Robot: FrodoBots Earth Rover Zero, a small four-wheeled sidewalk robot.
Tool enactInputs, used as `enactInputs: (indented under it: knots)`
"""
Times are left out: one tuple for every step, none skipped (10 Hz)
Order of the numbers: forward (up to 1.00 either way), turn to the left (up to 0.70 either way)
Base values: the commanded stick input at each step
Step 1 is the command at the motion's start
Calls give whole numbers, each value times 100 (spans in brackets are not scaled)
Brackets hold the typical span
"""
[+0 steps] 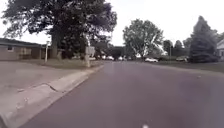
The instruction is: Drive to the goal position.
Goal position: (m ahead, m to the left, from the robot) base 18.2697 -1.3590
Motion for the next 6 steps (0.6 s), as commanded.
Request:
enactInputs:
  knots:
    - [100, 0]
    - [100, 0]
    - [100, 0]
    - [100, 0]
    - [100, 0]
    - [100, 0]
